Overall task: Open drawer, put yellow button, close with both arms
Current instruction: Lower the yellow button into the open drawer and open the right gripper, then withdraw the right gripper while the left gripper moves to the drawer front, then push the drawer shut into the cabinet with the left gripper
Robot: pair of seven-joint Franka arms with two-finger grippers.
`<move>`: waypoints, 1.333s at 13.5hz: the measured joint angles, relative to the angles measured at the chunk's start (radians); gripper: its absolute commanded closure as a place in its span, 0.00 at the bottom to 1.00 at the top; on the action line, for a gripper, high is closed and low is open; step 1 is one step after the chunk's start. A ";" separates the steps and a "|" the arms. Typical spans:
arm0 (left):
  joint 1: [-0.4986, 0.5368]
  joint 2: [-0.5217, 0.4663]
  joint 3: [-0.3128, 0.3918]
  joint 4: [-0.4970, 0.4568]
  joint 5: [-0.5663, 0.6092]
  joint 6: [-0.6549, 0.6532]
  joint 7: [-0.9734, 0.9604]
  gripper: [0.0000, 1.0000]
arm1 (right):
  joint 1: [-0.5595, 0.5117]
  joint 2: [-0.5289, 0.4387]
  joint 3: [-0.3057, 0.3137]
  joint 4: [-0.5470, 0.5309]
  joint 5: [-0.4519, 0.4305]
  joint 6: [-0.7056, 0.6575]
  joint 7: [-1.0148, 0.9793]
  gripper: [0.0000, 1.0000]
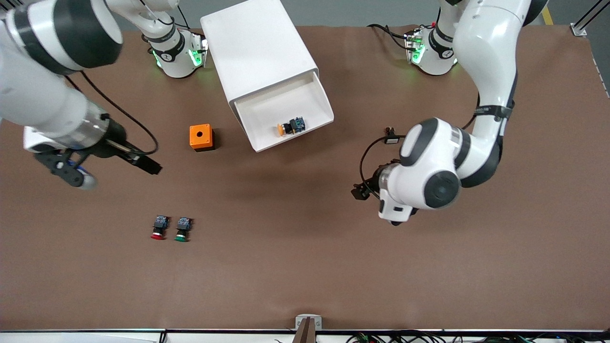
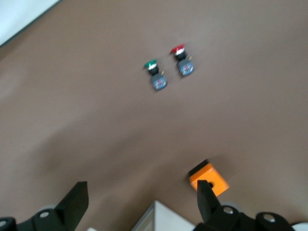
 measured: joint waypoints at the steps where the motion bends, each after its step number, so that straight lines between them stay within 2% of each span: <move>1: -0.032 -0.018 -0.005 -0.005 0.043 0.002 0.000 0.00 | -0.006 -0.020 -0.032 0.000 0.000 -0.013 -0.070 0.00; 6: -0.057 -0.042 -0.039 -0.025 0.092 0.044 0.240 0.00 | -0.049 -0.066 -0.149 0.000 0.001 -0.091 -0.335 0.00; 9: -0.058 -0.042 -0.108 -0.069 0.093 0.157 0.298 0.00 | -0.070 -0.067 -0.211 -0.001 0.001 -0.122 -0.539 0.00; 13: -0.066 -0.042 -0.177 -0.127 0.093 0.199 0.294 0.00 | -0.077 -0.081 -0.220 -0.013 0.001 -0.131 -0.666 0.00; 18: -0.119 -0.042 -0.208 -0.143 0.093 0.203 0.165 0.00 | -0.076 -0.108 -0.218 -0.021 0.001 -0.106 -0.675 0.00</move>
